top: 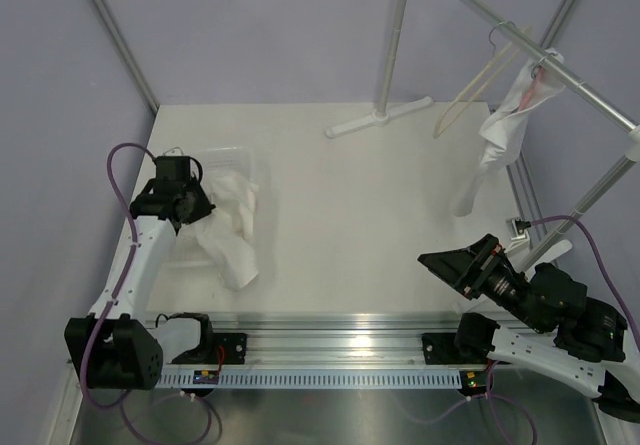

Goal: Remove the skirt from the hanger

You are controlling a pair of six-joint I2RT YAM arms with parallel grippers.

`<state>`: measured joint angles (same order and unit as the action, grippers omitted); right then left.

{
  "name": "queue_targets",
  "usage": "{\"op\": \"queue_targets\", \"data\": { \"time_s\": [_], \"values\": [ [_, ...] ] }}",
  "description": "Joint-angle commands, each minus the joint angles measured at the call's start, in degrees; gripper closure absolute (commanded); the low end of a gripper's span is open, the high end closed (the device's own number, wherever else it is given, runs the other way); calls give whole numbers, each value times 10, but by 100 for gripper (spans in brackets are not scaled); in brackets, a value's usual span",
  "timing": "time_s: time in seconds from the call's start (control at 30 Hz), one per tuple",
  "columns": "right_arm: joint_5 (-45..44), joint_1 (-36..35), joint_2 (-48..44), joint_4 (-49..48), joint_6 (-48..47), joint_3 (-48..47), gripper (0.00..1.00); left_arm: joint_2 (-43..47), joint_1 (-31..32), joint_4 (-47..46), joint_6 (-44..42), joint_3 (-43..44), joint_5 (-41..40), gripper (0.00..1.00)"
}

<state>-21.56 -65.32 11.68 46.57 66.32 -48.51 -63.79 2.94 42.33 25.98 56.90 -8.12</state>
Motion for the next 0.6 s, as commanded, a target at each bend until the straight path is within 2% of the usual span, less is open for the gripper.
{"op": "queue_targets", "data": {
  "time_s": [0.0, 0.13, 0.23, 0.33, 0.57],
  "values": [
    [-13, -2, 5, 5, 5, -5, 1, -26, -22, -70, 41, -18, 125, 100],
    [-9, -2, 9, -3, 3, -7, 0, -102, -91, -110, 60, -34, 217, 100],
    [-4, -2, 11, -2, 4, -9, 0, -140, -121, -95, 56, 7, 249, 100],
    [-1, -2, 10, 1, 9, -8, 1, -143, -137, -82, 58, 44, 237, 100],
    [-3, -2, 17, -14, 8, -4, 1, -154, -144, -58, 64, 75, 101, 100]
  ]
}}
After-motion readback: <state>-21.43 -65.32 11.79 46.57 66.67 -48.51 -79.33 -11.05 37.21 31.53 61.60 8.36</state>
